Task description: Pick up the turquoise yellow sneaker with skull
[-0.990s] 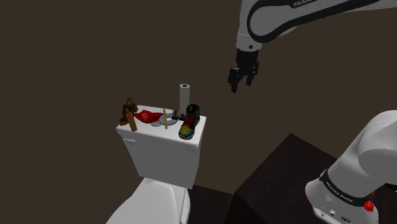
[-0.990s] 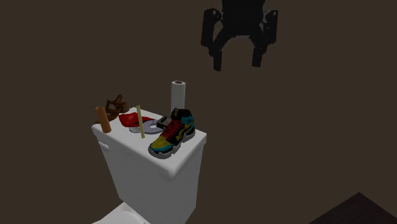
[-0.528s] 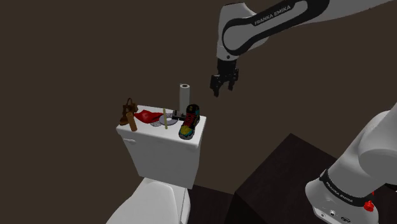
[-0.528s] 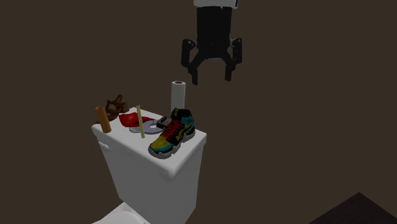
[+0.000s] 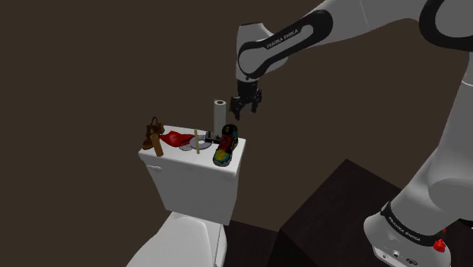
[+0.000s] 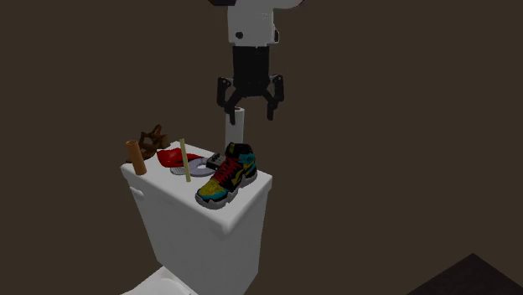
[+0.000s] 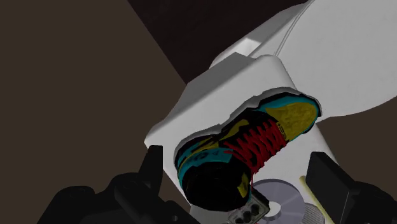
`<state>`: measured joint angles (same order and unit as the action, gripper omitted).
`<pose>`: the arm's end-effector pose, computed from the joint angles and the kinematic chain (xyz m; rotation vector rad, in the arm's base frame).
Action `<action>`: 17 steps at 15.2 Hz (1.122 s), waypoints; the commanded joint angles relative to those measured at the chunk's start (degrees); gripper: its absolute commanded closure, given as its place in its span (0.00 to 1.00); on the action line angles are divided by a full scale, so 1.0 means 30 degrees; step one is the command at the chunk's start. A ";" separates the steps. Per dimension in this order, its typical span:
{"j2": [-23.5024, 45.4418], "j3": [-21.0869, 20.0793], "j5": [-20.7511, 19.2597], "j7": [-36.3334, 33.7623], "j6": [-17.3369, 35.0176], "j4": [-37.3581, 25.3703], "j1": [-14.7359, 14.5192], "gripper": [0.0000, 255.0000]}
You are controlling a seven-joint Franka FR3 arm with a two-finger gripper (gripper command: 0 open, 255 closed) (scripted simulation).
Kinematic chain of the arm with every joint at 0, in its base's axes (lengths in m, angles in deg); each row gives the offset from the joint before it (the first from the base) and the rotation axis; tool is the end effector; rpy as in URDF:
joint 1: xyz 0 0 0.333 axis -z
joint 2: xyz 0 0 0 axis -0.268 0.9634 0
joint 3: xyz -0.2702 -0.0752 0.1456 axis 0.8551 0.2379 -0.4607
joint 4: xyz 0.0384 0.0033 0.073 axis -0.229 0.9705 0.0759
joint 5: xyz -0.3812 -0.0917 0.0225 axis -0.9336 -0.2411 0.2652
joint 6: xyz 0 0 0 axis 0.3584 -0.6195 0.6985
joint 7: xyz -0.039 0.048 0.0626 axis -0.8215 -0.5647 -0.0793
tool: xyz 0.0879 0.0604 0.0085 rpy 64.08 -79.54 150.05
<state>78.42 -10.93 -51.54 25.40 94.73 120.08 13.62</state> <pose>0.6113 0.0815 0.3615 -3.1240 0.0433 0.0290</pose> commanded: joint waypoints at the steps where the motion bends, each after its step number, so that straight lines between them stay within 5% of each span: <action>1: 0.1549 -0.0015 -0.0121 -0.0090 0.0069 -0.1525 -0.0126 0.00; 8: 0.7114 0.0013 -0.0475 -0.0312 -0.0641 -0.7956 -0.0716 0.00; 17: 0.8107 0.0080 -0.0554 -0.0322 0.0733 -0.7573 -0.0756 0.00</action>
<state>102.53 -10.70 -53.18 24.43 96.71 97.38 11.36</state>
